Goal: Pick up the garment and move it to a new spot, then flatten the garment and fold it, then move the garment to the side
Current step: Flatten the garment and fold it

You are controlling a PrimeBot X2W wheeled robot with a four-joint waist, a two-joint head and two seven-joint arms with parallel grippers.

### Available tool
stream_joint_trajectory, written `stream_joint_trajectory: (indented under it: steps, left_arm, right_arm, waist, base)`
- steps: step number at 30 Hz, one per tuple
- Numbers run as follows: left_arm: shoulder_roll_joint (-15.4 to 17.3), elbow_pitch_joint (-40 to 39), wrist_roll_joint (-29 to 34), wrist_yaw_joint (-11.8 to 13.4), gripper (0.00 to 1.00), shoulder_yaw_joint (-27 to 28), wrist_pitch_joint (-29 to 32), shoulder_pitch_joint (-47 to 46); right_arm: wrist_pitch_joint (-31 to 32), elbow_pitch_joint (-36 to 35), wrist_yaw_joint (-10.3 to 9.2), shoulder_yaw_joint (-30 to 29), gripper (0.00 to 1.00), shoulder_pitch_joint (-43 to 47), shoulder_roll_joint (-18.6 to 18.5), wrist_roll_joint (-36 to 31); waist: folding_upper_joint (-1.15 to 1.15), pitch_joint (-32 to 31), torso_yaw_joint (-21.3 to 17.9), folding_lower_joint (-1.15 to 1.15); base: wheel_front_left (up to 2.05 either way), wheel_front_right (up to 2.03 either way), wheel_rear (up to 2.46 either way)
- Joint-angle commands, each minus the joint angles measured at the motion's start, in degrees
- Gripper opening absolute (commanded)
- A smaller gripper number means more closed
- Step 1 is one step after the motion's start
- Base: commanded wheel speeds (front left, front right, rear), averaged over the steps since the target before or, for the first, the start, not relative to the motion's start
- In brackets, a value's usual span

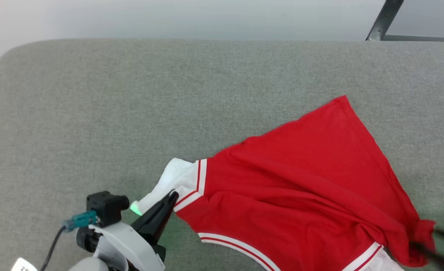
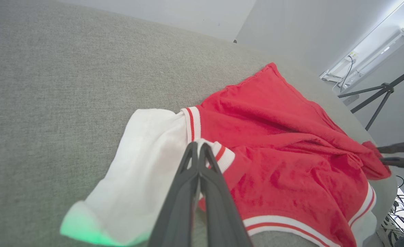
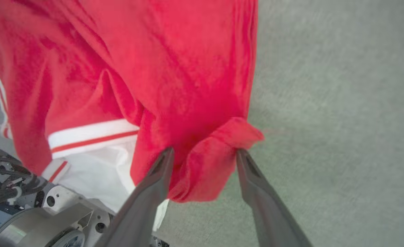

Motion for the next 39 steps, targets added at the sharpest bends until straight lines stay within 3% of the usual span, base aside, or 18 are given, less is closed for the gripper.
stream_joint_trajectory:
  steps: [1, 6, 10, 20, 24, 30, 32, 33, 39]
  left_arm:
    - [-0.22, -0.09, 0.28, 0.02, 0.00, -0.11, 0.19, 0.29]
    - [-1.40, 0.12, 0.69, -0.46, 0.00, -0.83, -0.34, -0.43]
    - [-2.49, 0.57, 1.07, -0.83, 0.00, -1.15, -1.01, -1.32]
    - [-6.00, 2.14, 2.93, -2.64, 0.00, -2.65, -1.88, -5.70]
    - [-7.33, 3.35, 3.39, -3.27, 0.00, -3.21, -2.33, -6.93]
    - [-8.34, 4.90, 3.60, -3.98, 0.00, -3.43, -3.16, -7.89]
    - [-8.36, 5.36, 3.49, -4.07, 0.00, -3.22, -3.41, -8.27]
    - [-8.30, 5.42, 3.45, -4.07, 0.00, -3.07, -3.62, -8.25]
    - [-7.74, 5.63, 2.67, -4.00, 0.00, -2.01, -4.25, -8.44]
  right_arm:
    - [0.31, -0.58, 0.02, -0.94, 1.00, -1.24, -0.22, -0.18]
    - [2.54, -4.61, 0.02, -5.90, 1.00, -8.34, -2.35, -2.89]
    - [1.80, -2.86, 0.02, -3.08, 1.00, -19.17, -1.41, -4.37]
    - [0.58, 19.72, 0.02, 14.08, 1.00, -44.68, 1.54, -9.97]
    - [-0.18, 27.87, 0.02, 19.37, 1.00, -48.41, 1.17, -8.76]
    - [-2.10, 34.52, 0.02, 25.75, 1.00, -49.38, 0.79, -4.73]
    - [-2.01, 36.43, 0.03, 28.76, 0.40, -49.36, 0.59, -2.99]
    - [-2.60, 36.91, 0.03, 28.96, 0.02, -49.55, 0.63, -2.27]
    - [-8.45, 38.82, 0.02, 28.54, 0.00, -53.03, 1.15, -0.59]
  waist:
    - [0.00, -0.31, 0.56, 0.00]
    - [0.00, 0.41, 3.05, 0.00]
    - [0.00, 2.44, 5.32, 0.00]
    - [0.00, 9.88, 11.14, 0.00]
    - [0.00, 11.49, 12.66, 0.00]
    - [0.00, 12.67, 13.49, 0.00]
    - [0.00, 12.52, 13.38, 0.00]
    - [0.00, 12.30, 13.23, 0.00]
    - [0.00, 9.72, 11.82, 0.00]
  base:
    - [0.00, 0.00, 0.00]
    - [0.00, 0.00, 0.00]
    - [0.00, 0.00, 0.00]
    - [0.00, 0.00, 0.00]
    - [0.00, 0.00, 0.00]
    - [0.00, 0.00, 0.00]
    - [0.00, 0.00, 0.00]
    - [0.00, 0.00, 0.00]
    - [0.00, 0.00, 0.00]
